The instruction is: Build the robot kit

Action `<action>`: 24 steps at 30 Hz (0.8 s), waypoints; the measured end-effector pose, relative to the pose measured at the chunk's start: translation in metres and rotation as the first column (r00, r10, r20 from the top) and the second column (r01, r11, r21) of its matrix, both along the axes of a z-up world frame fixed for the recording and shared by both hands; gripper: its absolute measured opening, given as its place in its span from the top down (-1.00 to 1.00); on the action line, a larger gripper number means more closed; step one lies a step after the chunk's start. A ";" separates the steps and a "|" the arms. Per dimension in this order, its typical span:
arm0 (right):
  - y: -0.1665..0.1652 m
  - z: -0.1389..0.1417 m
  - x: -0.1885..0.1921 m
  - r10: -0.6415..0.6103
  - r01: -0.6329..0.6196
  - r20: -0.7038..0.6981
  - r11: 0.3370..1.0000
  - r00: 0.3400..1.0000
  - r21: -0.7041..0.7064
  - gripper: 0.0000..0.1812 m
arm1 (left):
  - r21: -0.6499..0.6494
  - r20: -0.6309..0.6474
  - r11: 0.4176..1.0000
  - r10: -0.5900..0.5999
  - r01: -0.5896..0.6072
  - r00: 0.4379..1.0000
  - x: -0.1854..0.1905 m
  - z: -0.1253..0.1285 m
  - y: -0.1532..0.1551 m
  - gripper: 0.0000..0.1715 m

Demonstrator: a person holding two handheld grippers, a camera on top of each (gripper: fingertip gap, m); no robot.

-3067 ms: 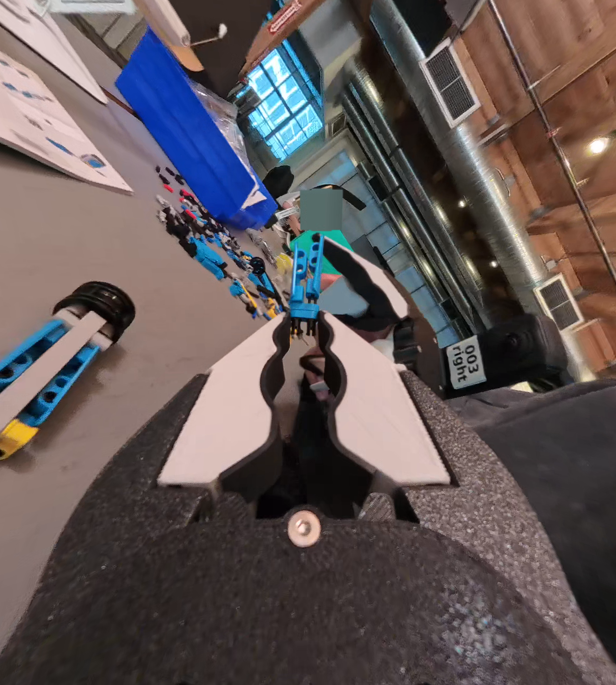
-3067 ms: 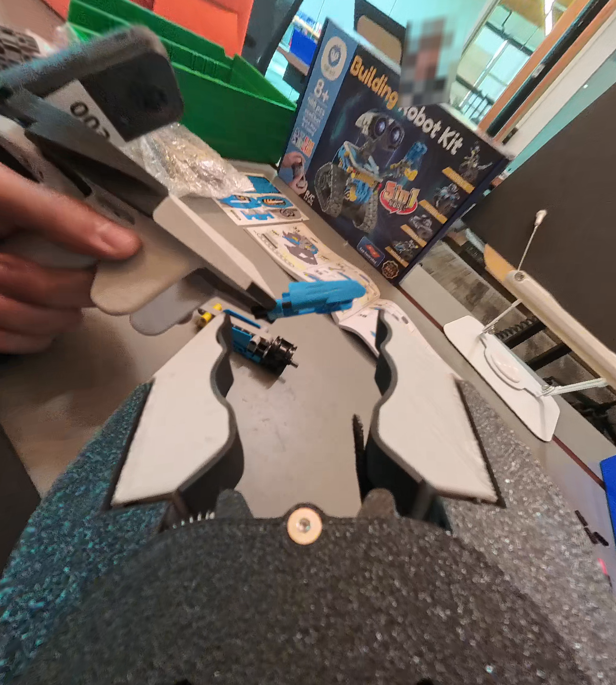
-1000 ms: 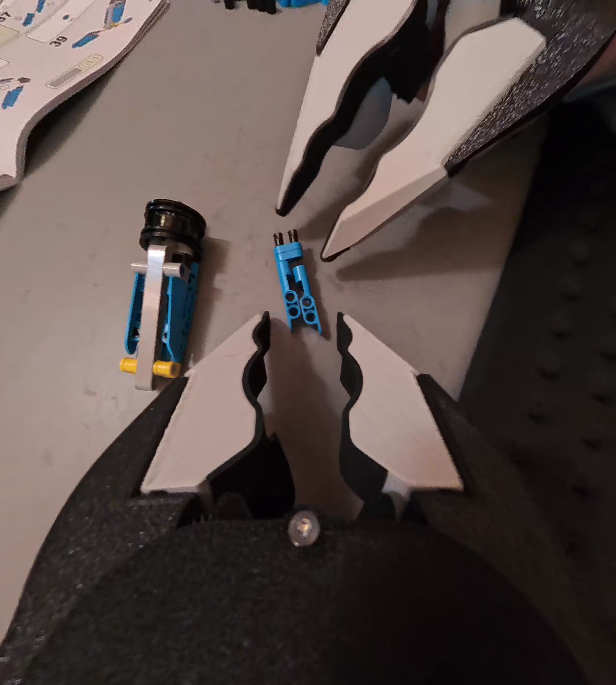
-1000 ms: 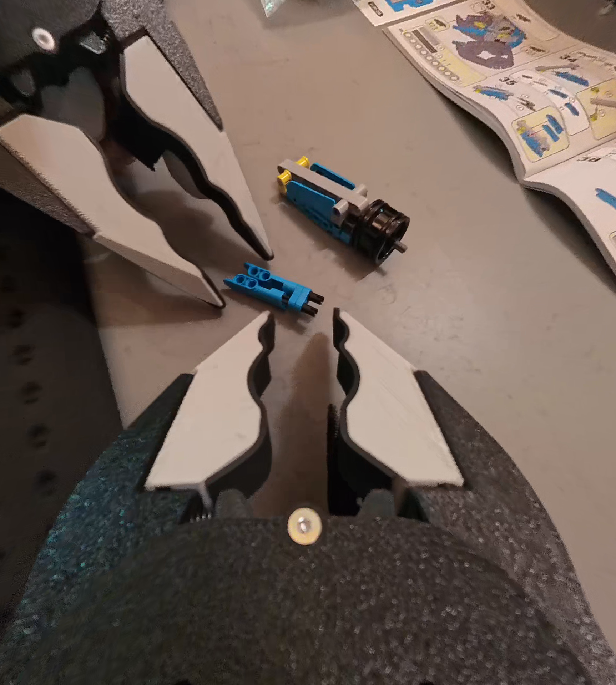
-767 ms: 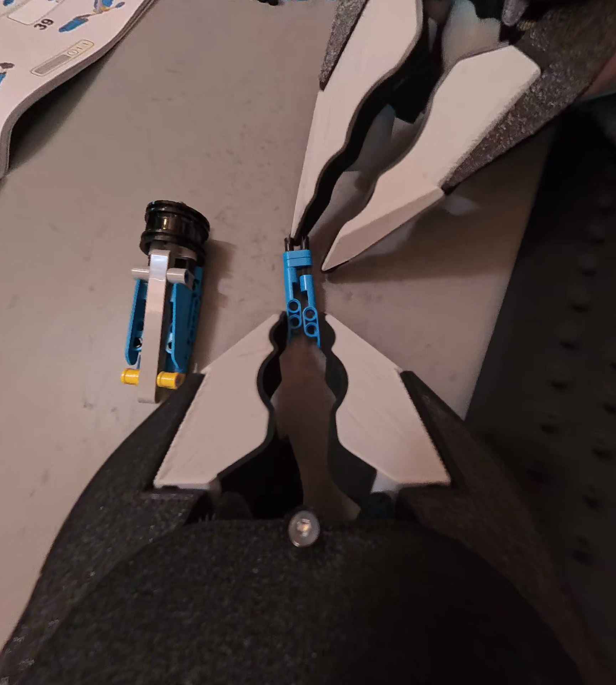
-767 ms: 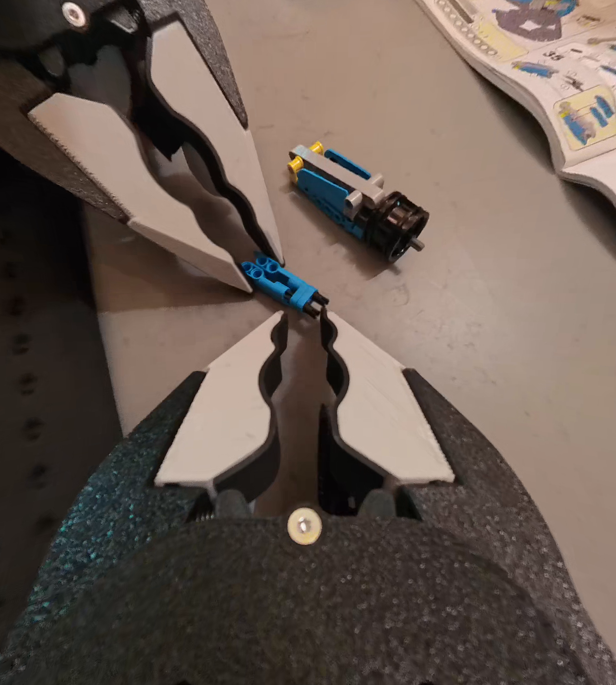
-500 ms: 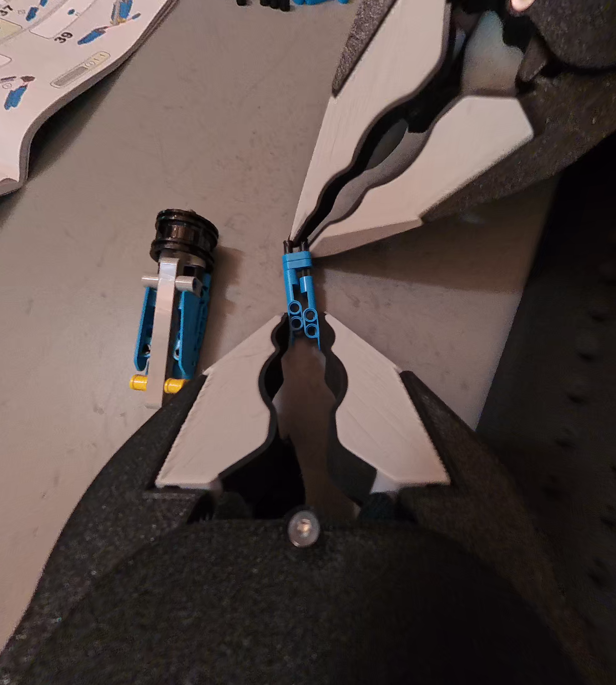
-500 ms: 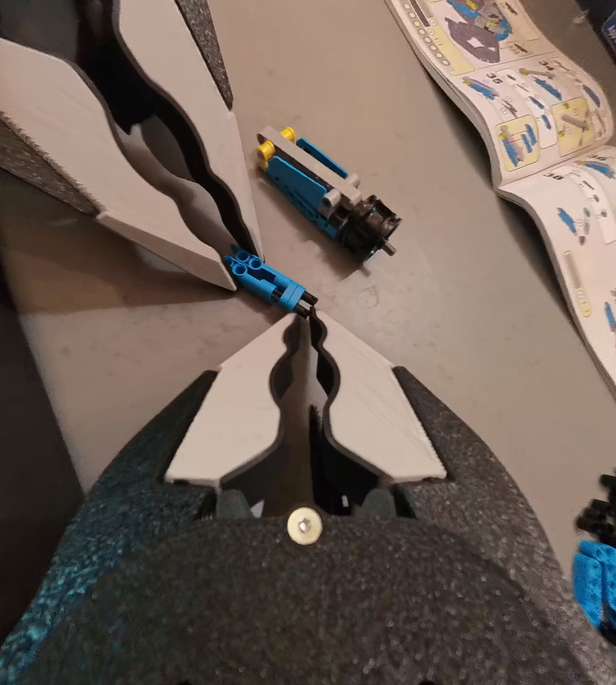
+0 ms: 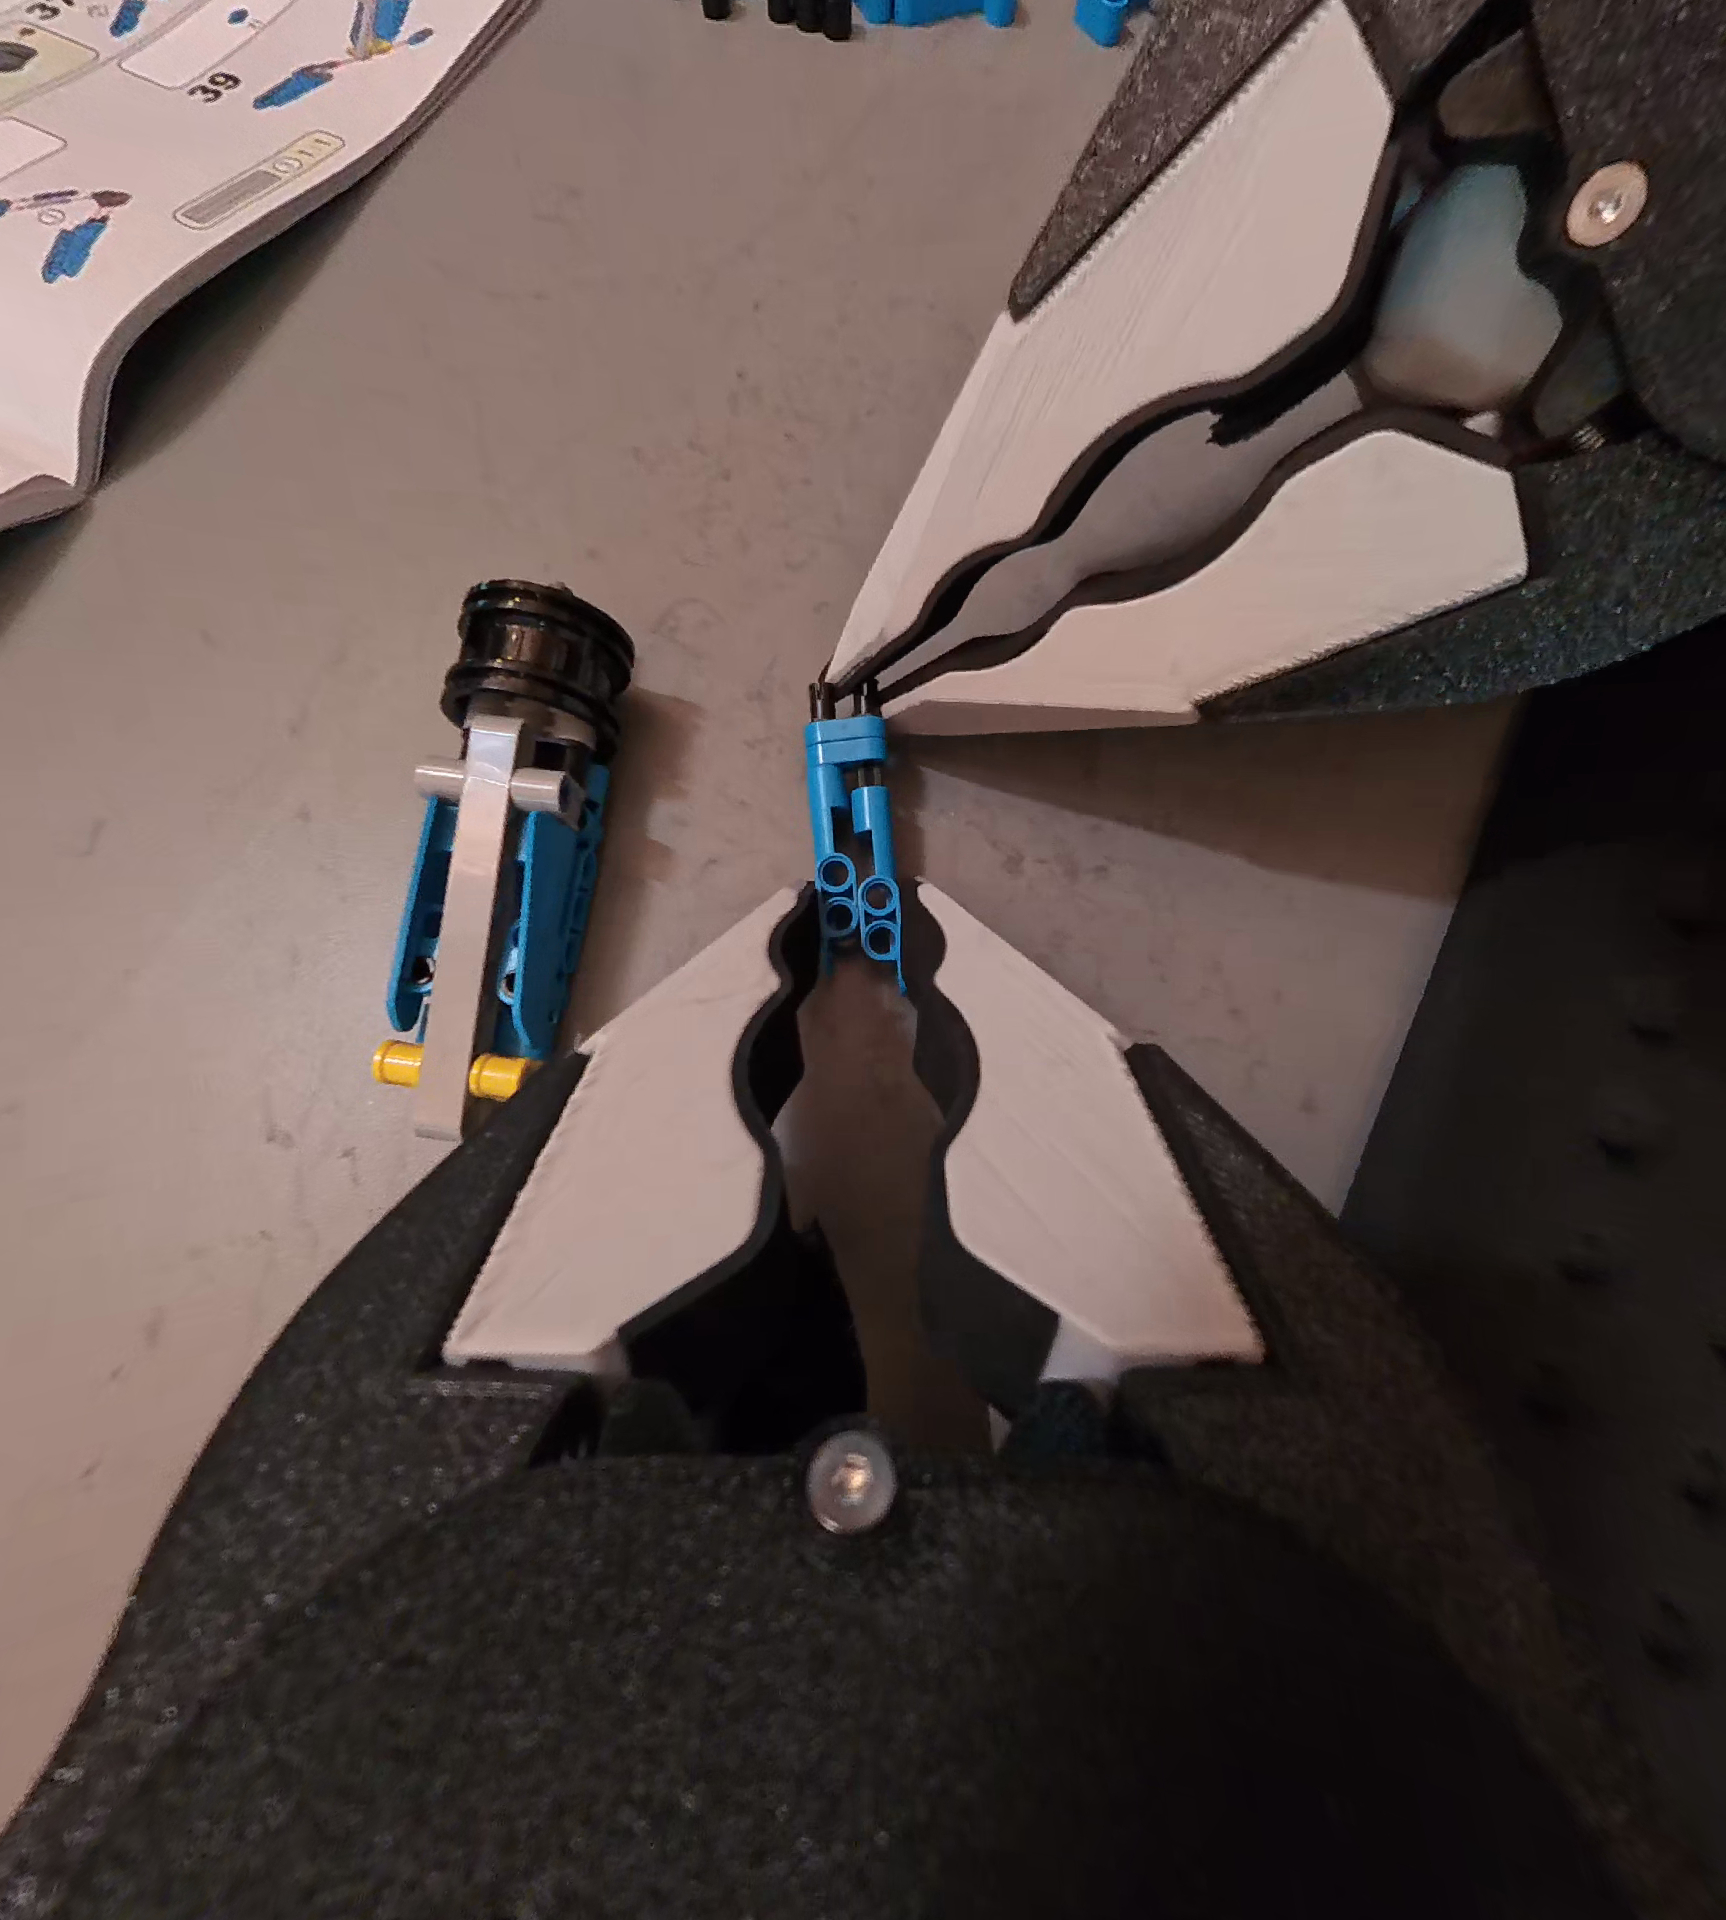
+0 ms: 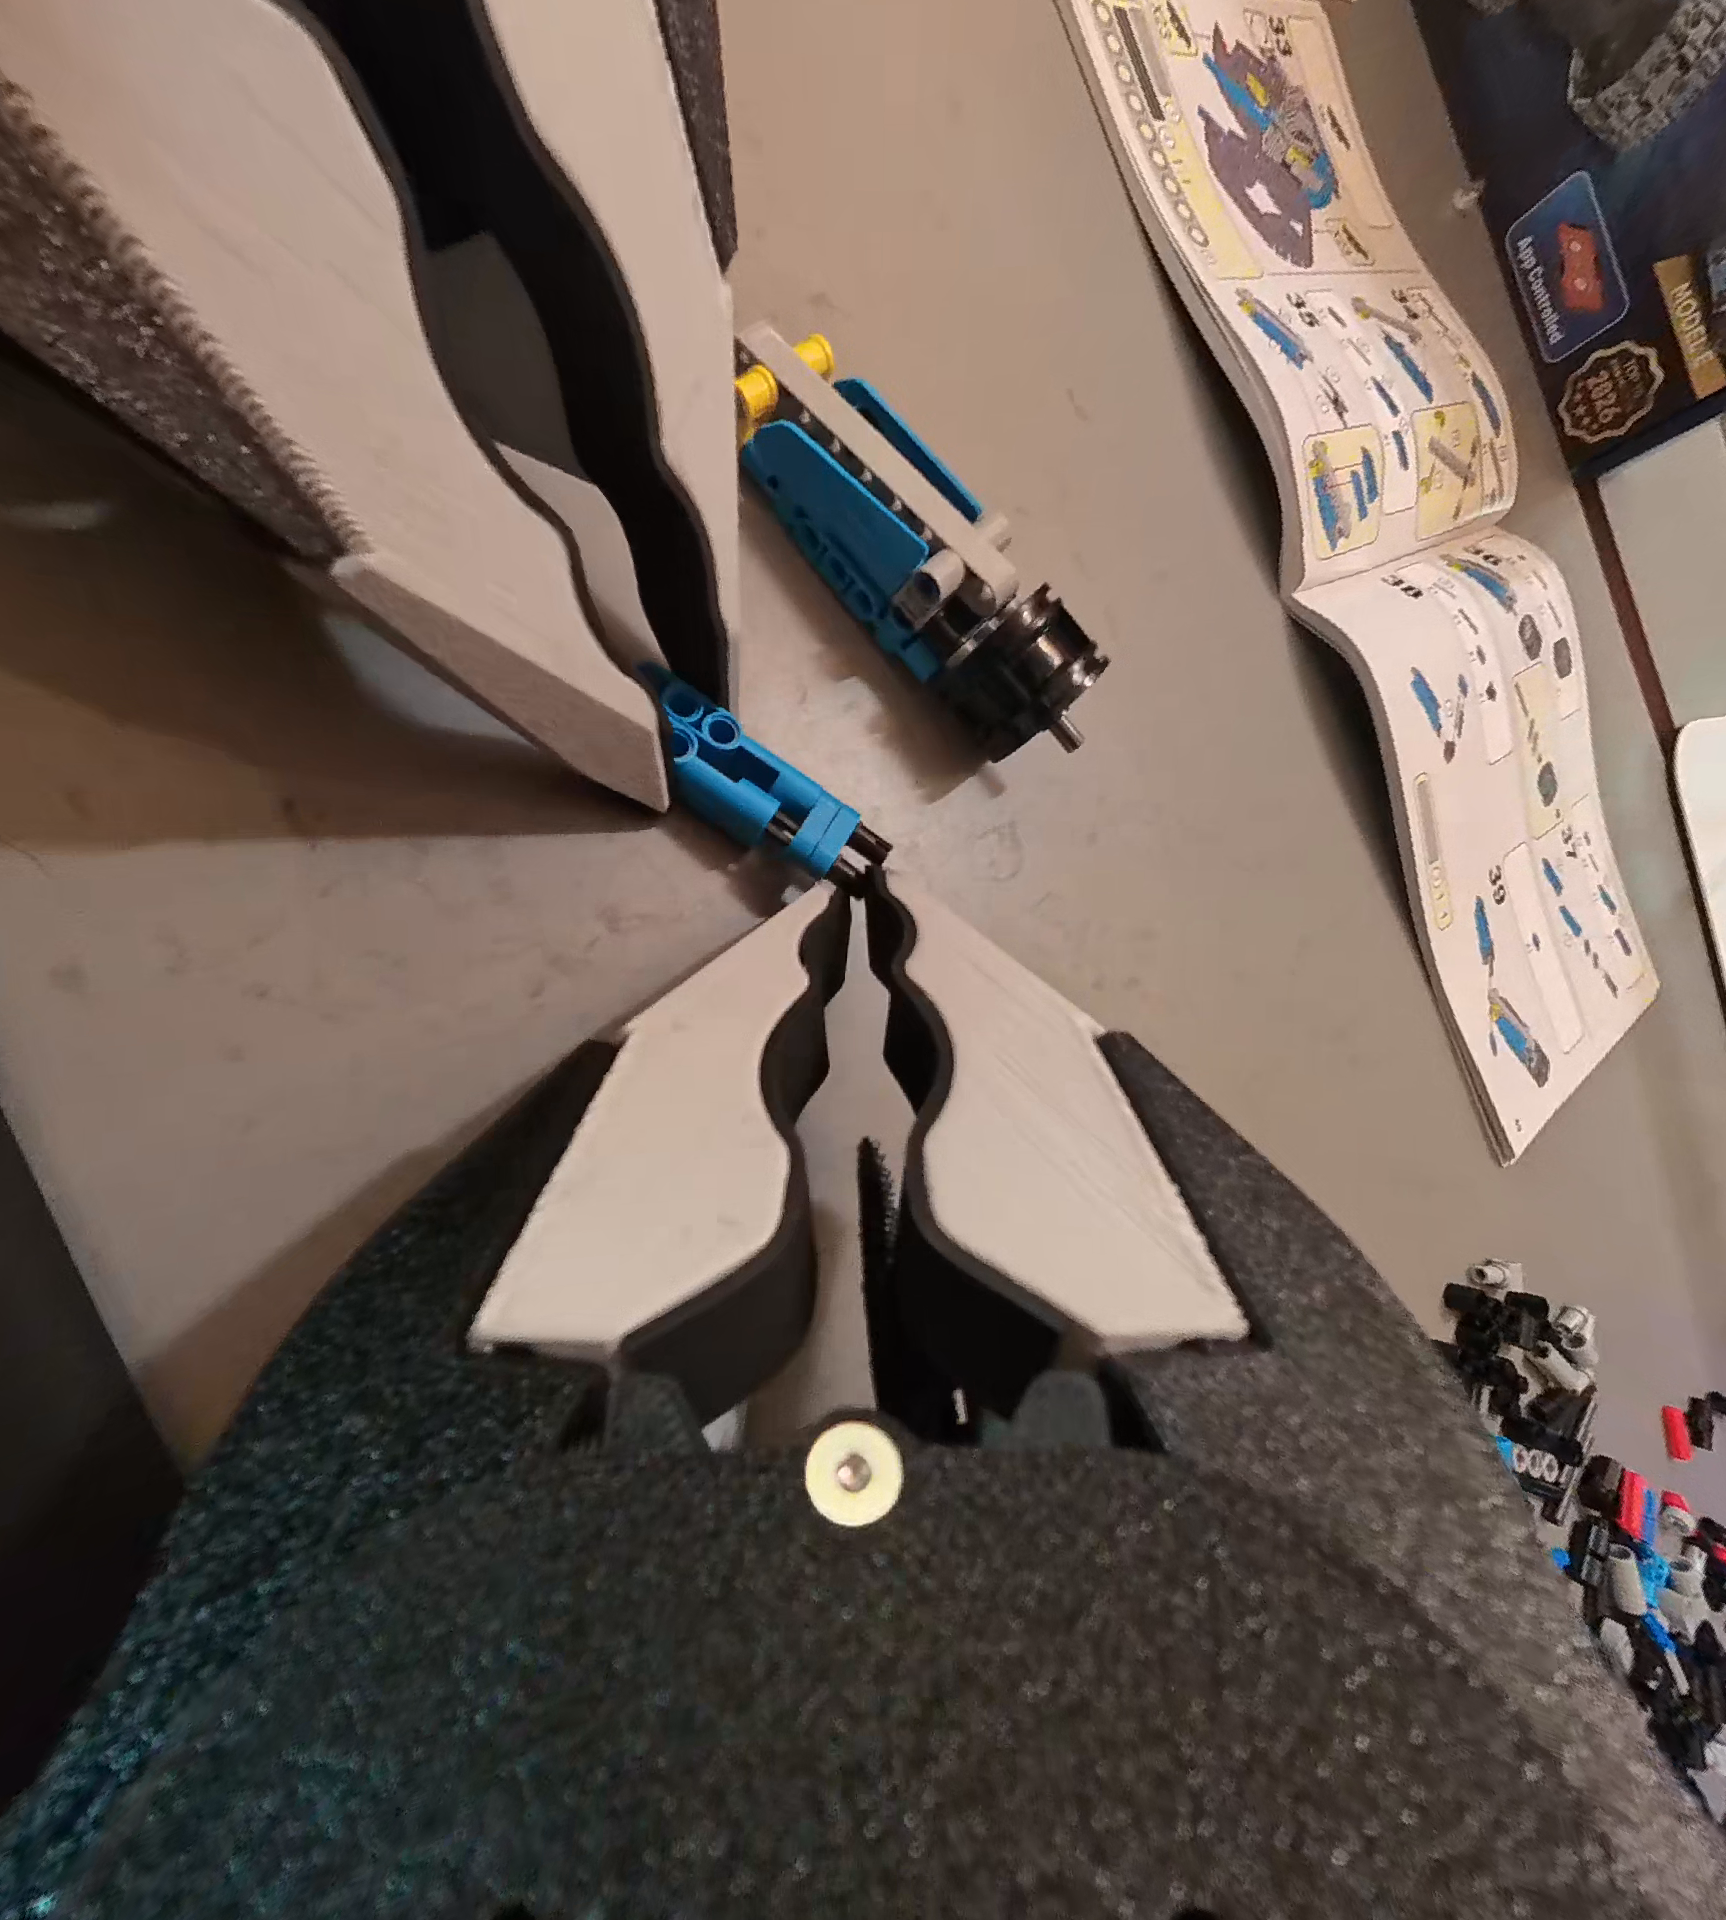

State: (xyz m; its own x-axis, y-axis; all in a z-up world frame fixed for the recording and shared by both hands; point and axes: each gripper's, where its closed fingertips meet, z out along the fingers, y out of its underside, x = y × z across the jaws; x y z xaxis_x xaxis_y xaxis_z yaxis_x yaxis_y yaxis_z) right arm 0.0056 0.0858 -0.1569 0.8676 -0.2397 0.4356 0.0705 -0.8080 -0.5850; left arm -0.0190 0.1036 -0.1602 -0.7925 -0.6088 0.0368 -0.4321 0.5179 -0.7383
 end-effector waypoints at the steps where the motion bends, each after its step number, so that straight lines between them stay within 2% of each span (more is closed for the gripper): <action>1: 0.000 0.000 0.000 0.000 0.000 0.004 1.000 1.000 -0.001 0.99 | -0.005 -0.006 1.000 0.002 -0.002 1.000 0.000 0.000 0.000 0.85; 6: 0.001 0.000 0.000 -0.002 0.002 -0.010 1.000 1.000 0.008 0.99 | -0.016 -0.017 1.000 0.005 -0.006 1.000 0.000 0.000 0.000 0.85; 12: -0.001 -0.001 -0.005 0.026 0.022 -0.289 0.987 0.957 0.161 0.98 | -0.047 -0.046 0.999 -0.014 0.012 0.999 -0.001 0.001 -0.001 0.81; 14: -0.004 -0.004 -0.006 0.024 0.034 -0.331 0.985 0.943 0.170 0.97 | -0.019 0.000 1.000 -0.021 0.021 1.000 -0.001 0.002 0.001 0.66; 18: -0.006 -0.002 -0.009 0.044 0.010 -0.307 0.985 0.951 0.174 0.96 | 0.026 0.170 0.998 -0.066 0.062 0.983 -0.004 0.016 0.003 0.67; 24: -0.005 0.000 -0.008 0.057 -0.025 -0.215 0.988 0.975 0.150 0.96 | -0.019 0.101 0.999 -0.045 0.047 0.994 -0.008 0.015 0.008 0.82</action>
